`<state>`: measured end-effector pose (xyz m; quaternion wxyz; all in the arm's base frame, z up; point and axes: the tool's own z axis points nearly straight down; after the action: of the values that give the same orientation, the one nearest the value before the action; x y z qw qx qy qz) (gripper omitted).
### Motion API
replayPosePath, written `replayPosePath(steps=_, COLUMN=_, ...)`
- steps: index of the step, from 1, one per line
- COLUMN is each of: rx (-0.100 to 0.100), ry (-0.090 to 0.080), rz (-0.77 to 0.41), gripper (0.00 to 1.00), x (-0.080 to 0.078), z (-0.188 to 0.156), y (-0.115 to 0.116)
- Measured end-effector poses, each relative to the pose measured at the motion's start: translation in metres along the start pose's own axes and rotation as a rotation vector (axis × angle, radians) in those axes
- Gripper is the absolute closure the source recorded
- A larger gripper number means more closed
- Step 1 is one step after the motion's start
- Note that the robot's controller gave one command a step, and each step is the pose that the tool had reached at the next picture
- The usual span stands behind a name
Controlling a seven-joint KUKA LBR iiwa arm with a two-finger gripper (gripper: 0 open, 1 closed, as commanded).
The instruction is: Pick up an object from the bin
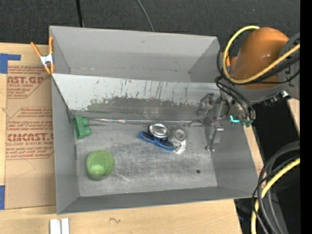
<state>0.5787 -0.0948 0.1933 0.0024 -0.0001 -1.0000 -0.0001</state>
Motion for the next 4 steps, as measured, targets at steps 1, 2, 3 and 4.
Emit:
replayPosePath(steps=1, rx=-0.002, ry=-0.001, rz=-0.062, gripper=0.00, x=-0.008, z=0.118, y=0.060)
replayPosePath(steps=2, rx=0.001, ry=-0.007, rz=-0.060, gripper=1.00, x=-0.009, z=0.113, y=0.058)
replayPosePath(steps=3, rx=0.000, ry=-0.016, rz=-0.152, gripper=1.00, x=-0.005, z=-0.017, y=0.098)
replayPosePath(steps=4, rx=0.001, ry=-0.008, rz=-0.151, gripper=0.00, x=-0.003, z=-0.012, y=0.097)
